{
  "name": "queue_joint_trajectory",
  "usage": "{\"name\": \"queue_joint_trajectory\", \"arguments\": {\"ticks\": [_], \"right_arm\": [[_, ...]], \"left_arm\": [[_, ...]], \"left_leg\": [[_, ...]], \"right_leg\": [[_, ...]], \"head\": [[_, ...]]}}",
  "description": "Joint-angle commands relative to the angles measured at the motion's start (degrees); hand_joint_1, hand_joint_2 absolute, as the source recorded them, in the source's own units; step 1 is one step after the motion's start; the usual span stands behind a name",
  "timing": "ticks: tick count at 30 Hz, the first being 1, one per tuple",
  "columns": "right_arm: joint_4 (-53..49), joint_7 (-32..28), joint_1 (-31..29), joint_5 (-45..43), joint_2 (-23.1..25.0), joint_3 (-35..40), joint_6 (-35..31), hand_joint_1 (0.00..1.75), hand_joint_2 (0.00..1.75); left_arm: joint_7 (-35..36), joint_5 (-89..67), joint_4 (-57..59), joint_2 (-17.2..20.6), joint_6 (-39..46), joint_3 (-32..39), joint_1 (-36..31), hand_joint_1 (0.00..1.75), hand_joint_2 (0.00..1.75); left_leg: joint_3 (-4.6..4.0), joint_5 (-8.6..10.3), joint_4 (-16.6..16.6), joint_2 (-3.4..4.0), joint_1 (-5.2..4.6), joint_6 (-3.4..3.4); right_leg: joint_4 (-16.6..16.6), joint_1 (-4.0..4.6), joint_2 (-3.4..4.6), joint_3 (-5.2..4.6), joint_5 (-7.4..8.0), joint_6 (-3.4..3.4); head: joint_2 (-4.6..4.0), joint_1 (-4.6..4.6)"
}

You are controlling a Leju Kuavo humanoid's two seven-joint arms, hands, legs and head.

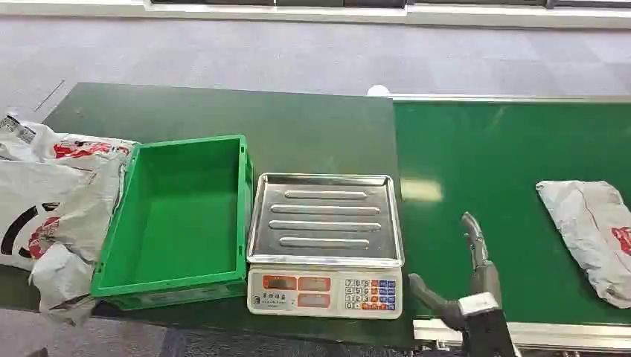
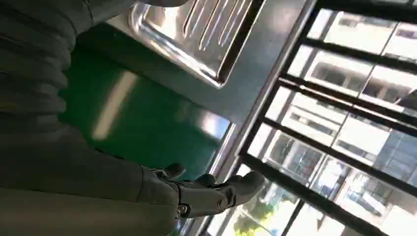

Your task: Moved the parcel from conveyor to table for the left to box.

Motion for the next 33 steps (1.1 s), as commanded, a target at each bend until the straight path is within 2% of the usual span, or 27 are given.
{"name": "queue_joint_trajectory", "arguments": {"ticks": [1,3,4,6,7,9,27,28,33], "right_arm": [[39.83,20.20,-21.94,27.13,2.80,-23.67,0.66,0.00,1.75],[49.35,14.89,-27.62,25.39,1.10,-27.20,1.09,0.00,1.75],[49.52,14.62,-27.63,25.39,1.07,-27.39,1.11,0.00,1.75],[48.58,14.51,-26.96,25.43,1.51,-27.52,1.12,0.00,1.75],[46.91,14.90,-26.02,25.91,2.14,-27.62,1.03,0.00,1.75],[45.71,15.46,-25.33,26.35,2.50,-27.64,1.04,0.00,1.75],[45.27,15.70,-25.08,26.51,2.65,-27.61,1.07,0.00,1.75],[46.05,18.44,-25.37,26.97,2.31,-28.70,1.64,0.00,1.75],[69.31,25.65,-33.73,29.45,-6.08,-32.24,6.83,0.00,1.75]], "left_arm": [[5.13,0.16,-0.26,0.00,0.21,-3.34,-1.43,0.00,1.75],[5.77,0.70,0.63,0.00,-1.31,-1.39,-2.81,0.00,1.75],[5.78,0.73,0.71,0.00,-1.40,-1.25,-2.89,0.00,1.75],[5.79,0.76,0.76,0.00,-1.56,-1.11,-2.87,0.00,1.75],[5.79,0.77,0.73,0.00,-1.86,-1.16,-2.78,0.00,1.75],[5.79,0.83,0.67,0.00,-2.05,-1.25,-2.68,0.00,1.75],[5.80,0.88,0.64,0.00,-2.09,-1.29,-2.64,0.00,1.75],[5.84,0.98,0.74,0.00,-2.44,-1.05,-2.88,0.00,1.75],[8.22,2.01,2.86,0.00,-8.12,2.96,-6.58,0.00,1.75]], "left_leg": [[0.08,0.15,-0.17,0.22,0.05,0.06],[0.09,0.15,-0.15,0.29,0.02,0.08],[0.03,0.24,-0.24,0.39,0.01,0.12],[-0.06,0.26,-0.11,0.13,-0.04,0.12],[0.26,0.32,-0.01,-0.04,-0.04,0.24],[0.27,0.39,-0.04,-0.14,-0.03,0.29],[0.07,0.39,-0.02,-0.03,-0.06,0.27],[0.06,0.42,-0.07,-0.03,-0.05,0.26],[0.07,0.48,-0.07,-0.25,-0.11,0.31]], "right_leg": [[-0.27,0.06,0.23,0.05,0.28,0.02],[-0.27,0.03,0.29,0.08,0.34,0.08],[-0.37,0.02,0.40,0.04,0.50,0.10],[-0.25,-0.05,0.15,0.01,0.48,0.12],[-0.22,-0.06,-0.05,-0.07,0.42,0.17],[-0.22,-0.04,-0.14,0.04,0.45,0.20],[-0.14,-0.06,0.00,-0.17,0.47,0.16],[-0.19,-0.05,0.00,-0.17,0.51,0.14],[-0.21,-0.11,-0.23,-0.10,0.50,0.20]], "head": [[0.00,0.00],[0.00,0.02],[0.00,0.02],[0.00,0.00],[0.00,0.02],[0.00,0.00],[0.00,0.02],[0.00,0.02],[0.00,0.00]]}}
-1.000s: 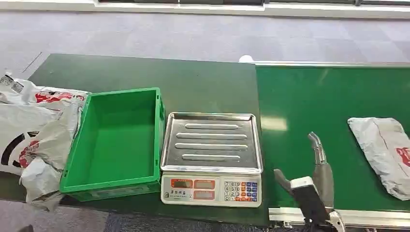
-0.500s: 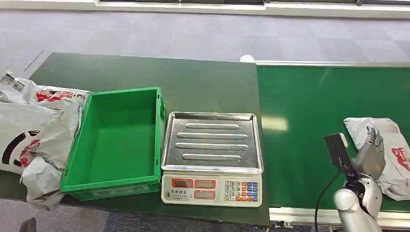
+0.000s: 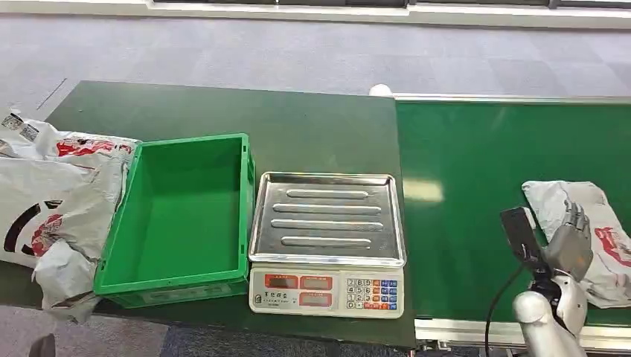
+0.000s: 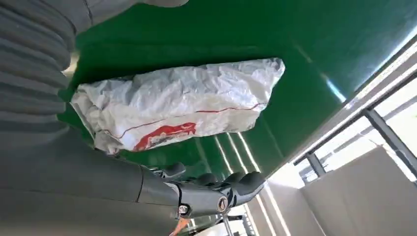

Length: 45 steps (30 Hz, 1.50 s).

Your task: Moved the parcel from conveyor to table for the left to box.

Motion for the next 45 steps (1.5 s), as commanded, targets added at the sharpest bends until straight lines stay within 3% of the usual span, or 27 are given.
{"name": "queue_joint_trajectory", "arguments": {"ticks": [1,5,8,14,22,23,24,27,45], "right_arm": [[31.57,10.17,-11.77,2.13,-7.18,-7.25,8.24,0.00,1.75],[39.09,11.09,-12.71,1.47,-8.04,-8.01,15.51,0.00,1.75],[43.85,18.35,-13.41,1.36,-7.77,-7.25,27.76,0.00,1.75],[42.43,16.48,-14.95,2.43,-7.48,-6.13,19.61,0.00,1.75],[43.48,15.82,-15.01,-0.31,-7.01,-7.70,22.42,0.00,1.75],[43.52,15.71,-14.71,-0.41,-6.93,-7.79,22.17,0.79,1.75],[43.50,14.77,-14.09,-1.13,-6.54,-8.36,21.33,1.75,1.75],[43.23,12.08,-13.26,-2.33,-5.47,-9.34,16.90,1.75,1.75],[43.02,10.81,-13.83,-3.77,-5.43,-9.10,16.46,1.75,1.75]], "left_arm": [[2.92,0.96,4.33,0.00,-6.46,4.56,-4.84,0.00,1.75],[2.94,0.33,5.49,0.00,-7.20,5.55,-6.14,0.00,1.75],[2.32,-1.18,7.06,0.00,-8.76,6.14,-7.14,0.00,1.75],[1.78,-0.92,7.06,0.00,-7.28,6.06,-7.18,0.00,1.75],[1.23,-0.54,7.97,0.00,-8.26,6.71,-7.86,0.00,1.75],[1.20,-0.55,8.02,0.00,-8.27,6.72,-7.90,0.00,1.75],[1.09,-0.70,8.17,0.00,-8.29,6.69,-8.03,0.00,1.75],[1.12,-0.87,7.83,0.00,-7.25,6.47,-7.83,0.00,1.75],[0.55,-0.80,7.94,0.00,-7.94,7.14,-7.82,0.00,1.75]], "left_leg": [[0.05,0.12,-0.13,-0.11,-0.04,0.05],[0.08,0.10,-0.14,-0.14,-0.05,0.05],[0.10,0.13,-0.22,-0.08,-0.07,0.02],[0.24,0.06,-0.12,0.02,-0.01,-0.02],[0.22,0.07,-0.06,-0.05,0.03,0.12],[0.17,0.14,-0.14,-0.05,0.06,0.11],[0.24,0.07,-0.06,-0.10,0.07,0.10],[0.25,0.14,-0.13,-0.11,0.12,0.10],[0.19,0.08,-0.06,-0.12,0.11,0.10]], "right_leg": [[-0.17,-0.03,-0.12,0.09,0.10,-0.01],[-0.21,-0.03,-0.17,0.17,0.09,-0.01],[-0.25,-0.05,-0.09,0.13,0.17,-0.02],[-0.23,0.14,0.08,0.22,0.16,0.00],[-0.21,0.03,-0.09,0.30,0.13,0.08],[-0.31,0.06,-0.09,0.26,0.23,0.08],[-0.26,0.06,-0.14,0.36,0.15,0.10],[-0.44,0.14,-0.14,0.41,0.23,0.07],[-0.34,0.17,-0.16,0.40,0.18,0.07]], "head": [[0.00,0.02],[0.00,0.02],[0.00,0.02],[0.00,0.02],[0.00,0.00],[0.00,0.02],[0.00,0.02],[0.00,0.00],[0.00,0.02]]}}
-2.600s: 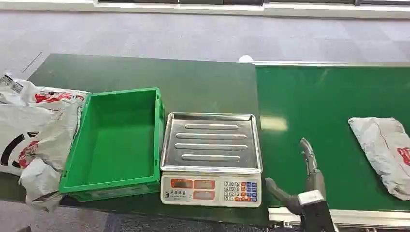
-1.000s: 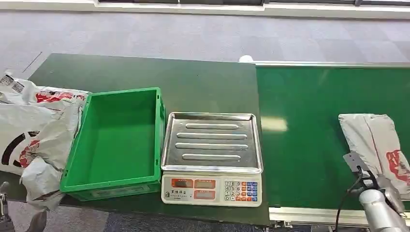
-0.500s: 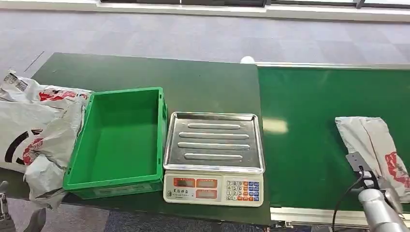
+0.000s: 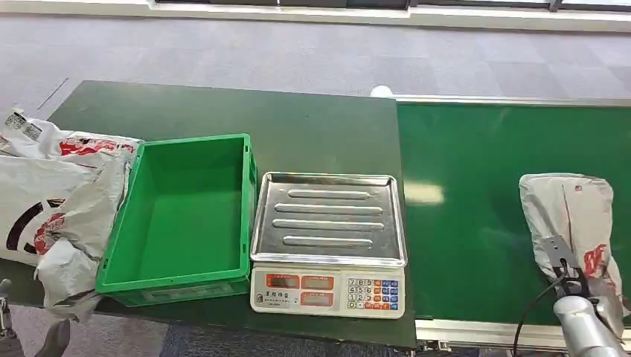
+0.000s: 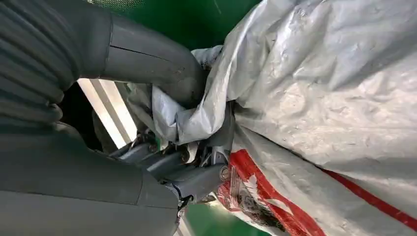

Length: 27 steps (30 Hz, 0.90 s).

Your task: Moved the parcel from conveyor to table for the left to box.

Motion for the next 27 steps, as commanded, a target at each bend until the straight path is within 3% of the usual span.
{"name": "queue_joint_trajectory", "arguments": {"ticks": [1,4,6,8,9,11,12,13,16,20,22,23,25,27], "right_arm": [[3.43,-0.81,-0.12,-1.29,3.17,-1.61,-0.47,1.75,1.75],[2.10,-4.99,-0.92,-3.48,3.91,-1.99,-2.20,1.75,1.75],[-2.84,-16.18,-2.05,-11.33,6.35,-4.67,-3.08,1.75,1.75],[-12.61,-23.77,-1.38,-19.31,8.91,-4.07,-1.86,1.75,1.75],[-23.05,-25.97,0.77,-25.43,10.54,-1.34,-1.14,1.75,1.75],[-30.97,-24.27,2.21,-28.89,11.30,1.95,-1.69,1.75,1.75],[-40.33,-29.40,4.21,-30.21,11.68,6.11,-6.10,1.75,1.75],[-46.72,-25.83,5.24,-30.94,11.86,9.86,-8.03,1.75,1.75],[-60.55,-26.97,5.84,-29.91,14.82,20.35,-14.92,1.75,1.75],[-64.30,-26.17,4.81,-28.39,14.97,26.22,-16.84,1.75,1.75],[-65.97,-26.53,5.20,-30.01,14.47,28.07,-14.02,1.75,1.75],[-66.77,-23.84,4.94,-30.34,13.81,32.45,-5.95,1.75,1.75],[-67.05,-22.66,4.96,-28.29,15.81,33.78,-6.28,1.75,1.75],[-65.72,-18.93,2.54,-28.33,16.35,41.81,4.39,1.75,1.75]], "left_arm": [[-0.54,0.02,2.75,0.00,-0.61,2.71,-0.92,0.00,1.75],[-0.70,0.11,2.75,0.00,-0.67,2.98,-1.10,0.00,1.75],[-0.86,0.16,2.41,0.00,-0.81,3.26,-1.35,0.00,1.75],[-0.94,0.18,2.24,0.00,-0.92,3.52,-1.65,0.00,1.75],[-1.26,0.18,2.37,0.00,-1.12,3.46,-1.89,0.00,1.75],[-1.60,-0.06,2.50,0.00,-1.16,3.25,-2.07,0.00,1.75],[-2.55,-0.60,2.45,0.00,-1.08,2.52,-2.08,0.00,1.75],[-2.91,-1.20,2.40,0.00,-0.18,1.59,-1.94,0.00,1.75],[-4.31,-2.83,2.26,0.00,2.63,-1.76,-1.28,0.00,1.75],[-4.80,-3.22,2.72,0.43,2.00,-2.88,-0.79,0.00,1.75],[-5.02,-2.84,3.36,0.86,1.35,-2.78,-0.71,0.00,1.75],[-5.28,-2.84,4.01,1.02,0.22,-3.02,-1.03,0.00,1.75],[-5.47,-3.31,4.64,0.87,0.45,-3.24,-1.66,0.00,1.75],[-5.84,-4.67,5.41,1.58,0.87,-5.66,-2.61,0.00,1.75]], "left_leg": [[0.03,0.12,-0.21,0.09,0.03,-0.02],[0.02,0.10,-0.18,0.11,0.04,-0.01],[0.00,0.04,-0.10,0.20,0.04,-0.01],[-0.07,0.05,-0.12,0.44,0.01,-0.03],[-0.29,-0.01,-0.07,0.47,-0.02,-0.02],[-0.65,0.06,-0.12,0.72,-0.05,-0.06],[-0.73,0.10,-0.19,0.85,-0.07,-0.09],[-0.71,0.09,-0.16,0.74,-0.05,-0.08],[-0.34,0.16,-0.12,0.68,-0.06,-0.14],[-0.25,0.22,-0.15,0.70,-0.03,-0.20],[-0.27,0.25,-0.17,0.59,-0.04,-0.24],[-0.28,0.25,-0.13,0.43,-0.04,-0.23],[-0.27,0.36,-0.29,0.40,0.00,-0.24],[-0.24,0.28,-0.21,0.44,0.02,-0.25]], "right_leg": [[-0.22,0.04,0.08,0.01,0.15,-0.08],[-0.19,0.02,0.10,0.00,0.14,-0.08],[-0.11,0.00,0.18,-0.02,0.11,-0.06],[-0.06,-0.02,0.43,-0.14,0.17,-0.08],[0.02,-0.06,0.46,-0.11,0.12,-0.06],[0.05,-0.08,0.73,-0.44,0.24,-0.11],[0.04,-0.09,0.89,-0.57,0.31,-0.16],[0.05,-0.07,0.78,-0.52,0.25,-0.14],[0.15,-0.09,0.70,-0.71,0.21,-0.18],[0.21,-0.04,0.81,-0.62,0.22,-0.17],[0.22,-0.05,0.70,-0.66,0.20,-0.18],[0.22,-0.05,0.53,-0.62,0.14,-0.16],[0.07,-0.04,0.47,-0.61,0.23,-0.22],[0.14,-0.03,0.50,-0.53,0.20,-0.19]], "head": [[0.00,0.00],[0.00,0.02],[0.00,0.02],[0.00,0.02],[0.00,0.02],[0.00,0.02],[0.00,0.02],[0.00,0.02],[0.00,0.02],[0.00,0.02],[0.00,0.00],[0.00,0.00],[0.00,0.02],[0.00,0.02]]}}
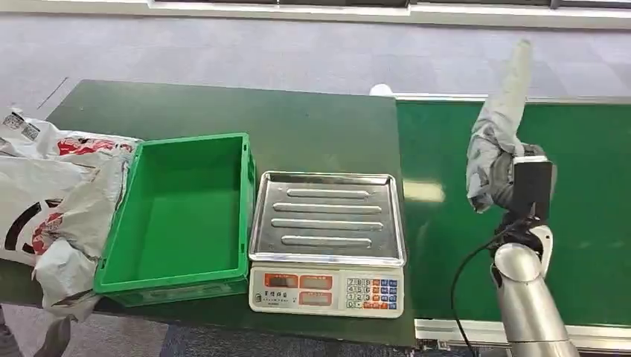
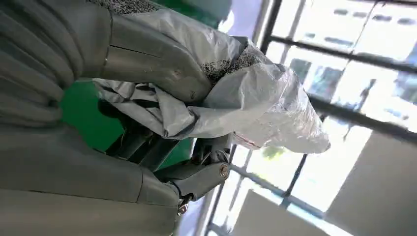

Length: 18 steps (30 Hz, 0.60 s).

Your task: Moved the parcel from conveyor to table for the left to box.

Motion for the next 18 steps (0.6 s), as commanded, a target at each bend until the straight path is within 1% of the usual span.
{"name": "queue_joint_trajectory", "arguments": {"ticks": [1,3,4,6,7,9,10,11,12,13,15,18], "right_arm": [[-8.15,9.11,-4.12,2.21,4.84,24.77,19.52,1.75,1.75],[-4.95,14.39,-6.87,3.25,7.04,31.94,24.37,1.75,1.75],[-3.19,16.40,-7.95,4.39,8.06,35.15,25.65,1.75,1.75],[-2.91,16.71,-7.90,4.63,8.44,35.54,25.39,1.75,1.75],[-2.70,16.75,-7.89,4.72,8.28,35.79,25.16,1.75,1.75],[-3.15,16.66,-7.94,4.47,7.40,35.80,24.93,1.75,1.75],[-3.31,16.63,-7.91,4.39,7.17,35.65,24.89,1.75,1.75],[-2.91,18.59,-8.63,4.85,6.86,37.37,28.64,1.75,1.75],[-2.53,19.52,-8.73,5.18,7.28,38.06,30.16,1.75,1.75],[-1.38,22.97,-9.70,9.34,7.69,41.48,33.19,1.75,1.75],[-1.01,23.76,-9.75,12.08,8.34,43.58,36.14,1.75,1.75],[-1.88,24.01,-10.63,14.19,6.72,46.39,40.24,1.75,1.75]], "left_arm": [[-0.62,-2.00,5.05,2.00,0.63,-5.66,-1.83,0.00,1.75],[-0.21,-2.15,4.42,2.76,2.64,-7.34,-1.60,0.00,1.75],[0.04,-2.08,3.96,3.22,3.36,-7.79,-1.16,0.00,1.75],[0.05,-2.04,3.86,3.28,3.39,-7.81,-1.02,0.00,1.75],[0.02,-1.90,3.71,3.41,3.40,-7.76,-0.74,0.00,1.75],[-0.04,-1.61,3.77,3.57,3.48,-7.82,-0.66,0.00,1.75],[-0.05,-1.59,3.80,3.60,3.50,-7.82,-0.66,0.00,1.75],[-0.03,-1.75,3.75,3.73,3.82,-7.84,-0.52,0.00,1.75],[-0.01,-1.76,3.66,3.79,3.94,-7.78,-0.37,0.00,1.75],[0.17,-1.82,3.26,3.39,4.09,-7.17,-0.03,0.00,1.75],[0.31,-2.00,2.46,2.42,3.31,-5.96,0.26,0.00,1.75],[0.79,-2.72,1.19,0.50,1.66,-4.19,0.20,0.00,1.75]], "left_leg": [[0.04,0.03,-0.08,0.34,-0.04,-0.02],[0.05,0.04,-0.09,0.51,-0.04,-0.05],[0.03,0.07,-0.14,0.63,-0.03,-0.06],[0.06,0.05,-0.11,0.50,-0.02,-0.08],[0.06,0.10,-0.14,0.50,0.00,-0.11],[0.02,0.10,-0.07,0.22,0.00,-0.11],[0.02,0.13,-0.12,0.23,0.02,-0.11],[0.00,0.11,-0.09,0.09,0.02,-0.10],[0.01,0.09,-0.05,0.04,0.02,-0.09],[0.00,0.17,-0.20,0.13,0.03,-0.06],[0.04,0.11,-0.17,0.37,0.03,-0.09],[-0.03,0.07,-0.05,0.15,0.05,-0.12]], "right_leg": [[-0.01,-0.03,0.34,-0.10,0.10,-0.05],[0.01,-0.03,0.56,-0.18,0.16,-0.11],[-0.02,-0.01,0.68,-0.23,0.23,-0.14],[0.00,-0.01,0.56,-0.16,0.15,-0.13],[-0.02,0.01,0.53,-0.17,0.18,-0.15],[0.00,0.01,0.25,-0.14,0.10,-0.12],[-0.05,0.03,0.26,-0.14,0.13,-0.15],[-0.03,0.03,0.12,-0.11,0.10,-0.12],[-0.01,0.01,0.08,-0.07,0.08,-0.10],[-0.17,0.04,0.16,-0.09,0.19,-0.14],[-0.11,0.02,0.41,-0.11,0.20,-0.14],[-0.01,0.04,0.26,-0.12,0.10,-0.12]], "head": [[0.00,0.00],[0.00,0.00],[0.00,0.00],[0.00,0.00],[0.00,-0.02],[0.00,-0.02],[0.00,-0.02],[0.00,-0.02],[0.00,0.00],[0.00,0.00],[0.00,0.00],[0.00,-0.02]]}}
